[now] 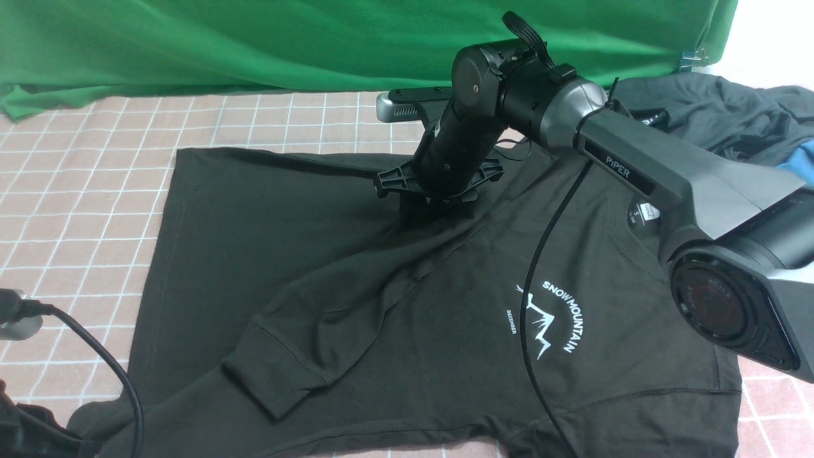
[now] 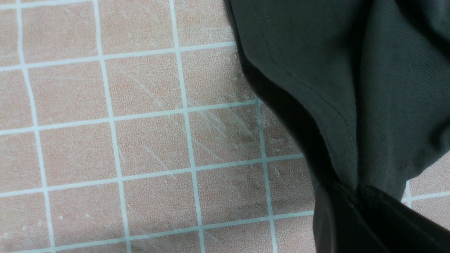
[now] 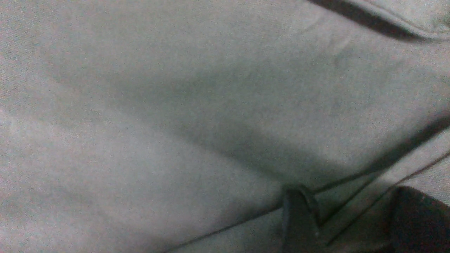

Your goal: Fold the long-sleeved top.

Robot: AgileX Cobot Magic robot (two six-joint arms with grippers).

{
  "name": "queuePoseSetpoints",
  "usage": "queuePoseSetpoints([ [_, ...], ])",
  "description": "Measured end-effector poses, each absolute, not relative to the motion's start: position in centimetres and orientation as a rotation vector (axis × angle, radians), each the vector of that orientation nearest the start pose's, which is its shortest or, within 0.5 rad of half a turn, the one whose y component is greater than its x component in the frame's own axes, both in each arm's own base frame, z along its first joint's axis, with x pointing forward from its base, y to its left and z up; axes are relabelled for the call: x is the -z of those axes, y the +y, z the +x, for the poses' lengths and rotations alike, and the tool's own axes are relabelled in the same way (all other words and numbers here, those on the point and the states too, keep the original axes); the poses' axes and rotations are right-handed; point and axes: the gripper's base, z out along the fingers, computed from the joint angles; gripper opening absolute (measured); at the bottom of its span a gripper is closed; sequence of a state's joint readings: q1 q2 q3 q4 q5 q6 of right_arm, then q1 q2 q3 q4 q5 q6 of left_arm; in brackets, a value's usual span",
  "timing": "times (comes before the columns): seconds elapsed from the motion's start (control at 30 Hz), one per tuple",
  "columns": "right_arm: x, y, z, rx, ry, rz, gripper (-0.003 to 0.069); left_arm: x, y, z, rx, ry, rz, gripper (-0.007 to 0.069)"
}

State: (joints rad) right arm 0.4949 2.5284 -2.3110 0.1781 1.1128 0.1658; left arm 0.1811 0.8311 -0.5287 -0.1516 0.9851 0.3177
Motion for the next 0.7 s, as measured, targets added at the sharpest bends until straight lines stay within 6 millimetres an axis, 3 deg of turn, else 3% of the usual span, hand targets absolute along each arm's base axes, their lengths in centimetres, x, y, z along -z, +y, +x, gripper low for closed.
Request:
queuePoseSetpoints([
  [0.27,-15.83,26.64,46.27,-0.381,2.835,-0.435,0.0371,-24.16,1.05,12.10,0.062,2.746,0.105,0.0039],
  [0.37,-15.81,26.55,46.30,-0.364,2.831,-0.456,0.0282,-24.16,1.05,12.10,0.062,2.746,0.105,0.0039],
  [0.4,-15.72,26.48,46.30,-0.351,2.834,-0.464,0.0205,-24.16,1.05,12.10,0.062,2.746,0.105,0.0039],
  [0.47,-15.71,26.42,46.30,-0.346,2.832,-0.484,0.0128,-24.16,1.04,12.10,0.065,2.746,0.100,0.0039],
  [0.57,-15.79,26.40,46.26,-0.340,2.831,-0.515,0.0078,-24.16,1.04,12.10,0.065,2.746,0.102,0.0039],
  [0.7,-16.24,26.42,46.23,-0.338,2.829,-0.548,0.0064,-24.16,1.04,12.10,0.065,2.746,0.102,0.0039],
])
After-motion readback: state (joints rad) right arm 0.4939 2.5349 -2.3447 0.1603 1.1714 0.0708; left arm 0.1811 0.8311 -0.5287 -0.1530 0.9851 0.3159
